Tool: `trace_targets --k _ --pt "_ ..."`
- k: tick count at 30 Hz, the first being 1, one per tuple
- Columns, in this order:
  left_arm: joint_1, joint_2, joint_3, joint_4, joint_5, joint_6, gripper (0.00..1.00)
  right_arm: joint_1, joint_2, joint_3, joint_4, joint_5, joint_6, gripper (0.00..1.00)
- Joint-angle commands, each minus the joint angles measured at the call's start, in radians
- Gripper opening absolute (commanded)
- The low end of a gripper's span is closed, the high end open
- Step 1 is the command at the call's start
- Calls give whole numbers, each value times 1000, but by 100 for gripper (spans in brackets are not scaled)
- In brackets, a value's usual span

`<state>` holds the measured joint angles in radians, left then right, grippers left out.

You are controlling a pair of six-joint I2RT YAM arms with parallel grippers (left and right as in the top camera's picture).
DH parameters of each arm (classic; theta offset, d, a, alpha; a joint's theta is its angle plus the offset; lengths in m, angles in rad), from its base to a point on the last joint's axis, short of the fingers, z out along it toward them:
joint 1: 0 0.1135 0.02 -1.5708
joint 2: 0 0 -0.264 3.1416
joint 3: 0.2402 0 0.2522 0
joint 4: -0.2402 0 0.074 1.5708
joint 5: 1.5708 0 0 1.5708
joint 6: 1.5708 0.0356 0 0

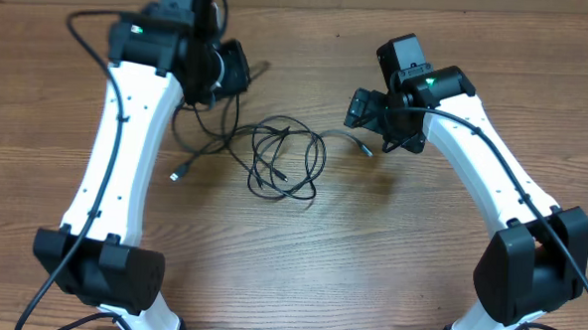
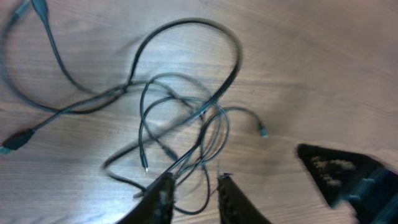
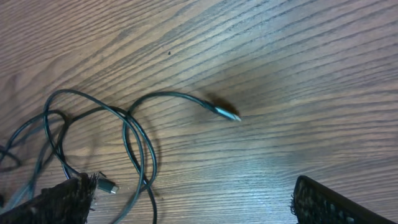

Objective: Untangle cables

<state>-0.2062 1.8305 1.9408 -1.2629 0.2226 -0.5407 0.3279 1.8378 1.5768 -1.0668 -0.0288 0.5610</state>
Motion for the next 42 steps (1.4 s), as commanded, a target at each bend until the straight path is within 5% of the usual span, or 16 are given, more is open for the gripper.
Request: trace_targets --k 1,10,23,26,32,36,42 --pt "-18 -19 -93 27 -14 -51 32 -3 5 -5 1 21 -13 100" --pt "-24 -19 -238 54 -15 -51 58 -3 5 -5 2 21 -13 100" --pt "-24 -19 -506 481 -16 -228 60 -3 5 -6 2 21 -13 100" --pt "-24 -18 -575 558 -15 -276 51 -3 5 -6 2 21 -13 100" --pt "-28 -19 -647 603 -16 -294 5 -3 5 -6 7 21 -13 100" --pt "-30 -19 -650 610 -4 -280 4 -3 5 -6 1 -39 -13 100" --pt "-31 -21 -591 597 52 -130 4 -2 5 -6 30 -375 -117 100"
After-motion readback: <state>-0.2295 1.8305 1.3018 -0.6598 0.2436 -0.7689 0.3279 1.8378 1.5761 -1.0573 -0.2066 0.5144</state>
